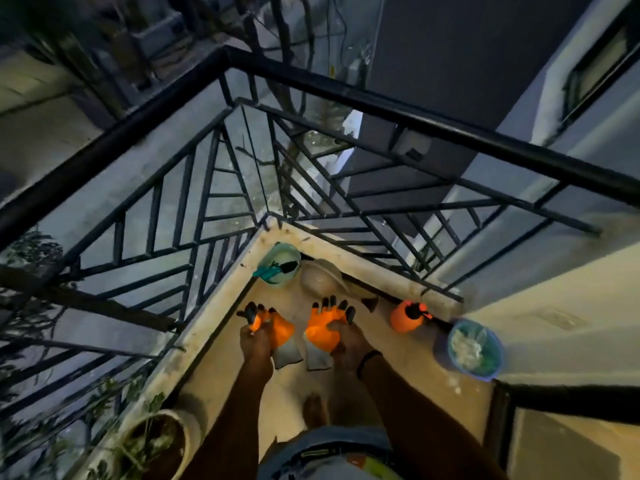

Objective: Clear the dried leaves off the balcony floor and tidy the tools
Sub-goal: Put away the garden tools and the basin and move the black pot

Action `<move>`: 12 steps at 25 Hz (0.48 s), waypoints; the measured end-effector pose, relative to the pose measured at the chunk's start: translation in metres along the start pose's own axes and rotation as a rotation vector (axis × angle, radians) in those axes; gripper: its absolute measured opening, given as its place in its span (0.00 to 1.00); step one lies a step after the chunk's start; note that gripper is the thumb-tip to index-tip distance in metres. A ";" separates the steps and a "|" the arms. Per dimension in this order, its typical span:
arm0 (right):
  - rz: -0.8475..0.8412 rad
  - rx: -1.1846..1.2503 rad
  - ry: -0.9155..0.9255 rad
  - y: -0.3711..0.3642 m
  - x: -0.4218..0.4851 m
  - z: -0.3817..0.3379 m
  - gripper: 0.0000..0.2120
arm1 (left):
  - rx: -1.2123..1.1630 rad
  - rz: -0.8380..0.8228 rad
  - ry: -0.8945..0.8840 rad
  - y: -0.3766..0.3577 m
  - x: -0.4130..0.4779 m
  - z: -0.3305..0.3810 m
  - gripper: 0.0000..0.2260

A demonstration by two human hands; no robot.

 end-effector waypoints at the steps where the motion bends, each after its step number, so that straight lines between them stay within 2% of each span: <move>1: -0.036 -0.008 -0.011 -0.017 0.018 -0.009 0.24 | -0.025 -0.001 0.006 -0.006 0.016 0.008 0.16; 3: -0.024 -0.053 -0.021 -0.039 0.052 -0.028 0.23 | -0.079 -0.008 0.012 -0.021 0.018 0.041 0.18; 6: -0.099 -0.130 0.013 -0.088 0.084 -0.068 0.24 | -0.117 0.015 -0.018 -0.039 0.018 0.096 0.14; 8: -0.159 -0.169 -0.001 -0.123 0.090 -0.090 0.24 | -0.098 0.040 0.000 -0.047 0.033 0.113 0.12; 12: -0.146 -0.278 -0.053 -0.165 0.100 -0.128 0.21 | -0.107 0.053 -0.017 -0.065 0.067 0.144 0.07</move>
Point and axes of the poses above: each hand's wrist, its own x-axis towards the middle knuckle, its own y-axis out of the back of the hand, z = x × y, the point moved 10 cm from there along x, towards the middle knuckle, and after that the axes turned 1 degree about z, right-handed, at the moved point
